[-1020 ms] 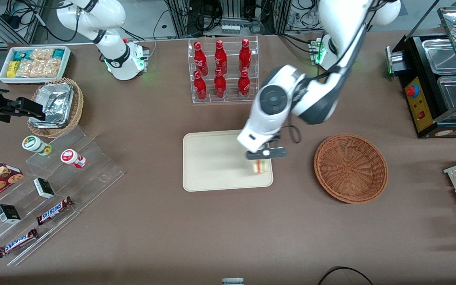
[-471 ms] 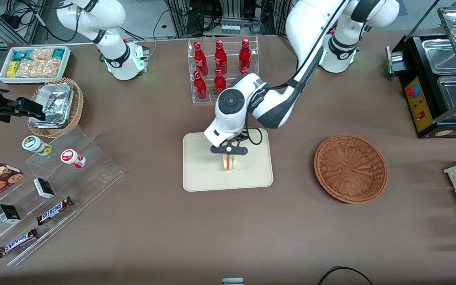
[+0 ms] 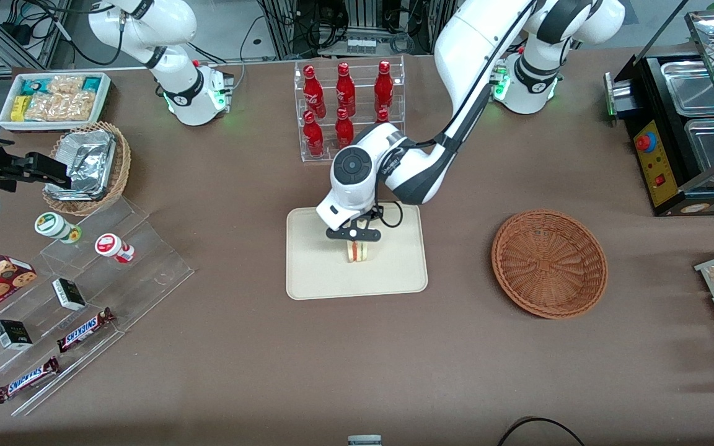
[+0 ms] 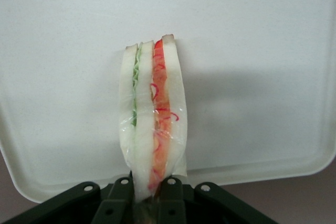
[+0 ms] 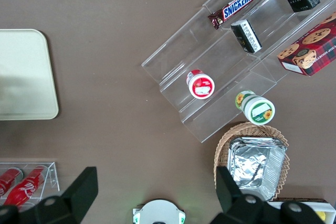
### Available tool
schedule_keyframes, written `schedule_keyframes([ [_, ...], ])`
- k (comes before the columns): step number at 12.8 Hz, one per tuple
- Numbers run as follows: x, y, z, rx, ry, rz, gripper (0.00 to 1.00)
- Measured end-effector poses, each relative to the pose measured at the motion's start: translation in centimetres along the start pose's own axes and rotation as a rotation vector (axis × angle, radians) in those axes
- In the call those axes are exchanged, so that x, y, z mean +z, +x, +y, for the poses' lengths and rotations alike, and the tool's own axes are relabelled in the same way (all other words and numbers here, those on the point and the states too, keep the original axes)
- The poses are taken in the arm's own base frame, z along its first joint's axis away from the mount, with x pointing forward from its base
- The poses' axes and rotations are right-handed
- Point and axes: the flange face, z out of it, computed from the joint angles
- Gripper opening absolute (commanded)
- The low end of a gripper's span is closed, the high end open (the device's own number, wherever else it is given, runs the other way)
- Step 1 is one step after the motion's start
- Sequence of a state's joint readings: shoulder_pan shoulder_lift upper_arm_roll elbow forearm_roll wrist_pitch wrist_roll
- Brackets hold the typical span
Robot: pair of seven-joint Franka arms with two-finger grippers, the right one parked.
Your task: Place sandwich from basket to tray
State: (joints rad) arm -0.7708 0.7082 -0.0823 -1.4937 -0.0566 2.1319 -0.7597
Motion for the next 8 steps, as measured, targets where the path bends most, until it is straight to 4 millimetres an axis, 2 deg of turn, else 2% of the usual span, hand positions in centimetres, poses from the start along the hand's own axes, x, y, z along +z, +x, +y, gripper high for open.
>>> schedule_keyframes([
  [1, 0.45, 0.13, -0.05, -0.02, -0.001, 0.001, 0.27],
  [2, 0.65, 0.24, 0.0, -0.04, -0.007, 0.008, 0.95],
  [3, 0.72, 0.3, 0.05, -0.053, -0.012, 0.013, 1.0],
  [8, 0.03, 0.84, -0.23, -0.089, -0.015, 0.021, 1.0],
])
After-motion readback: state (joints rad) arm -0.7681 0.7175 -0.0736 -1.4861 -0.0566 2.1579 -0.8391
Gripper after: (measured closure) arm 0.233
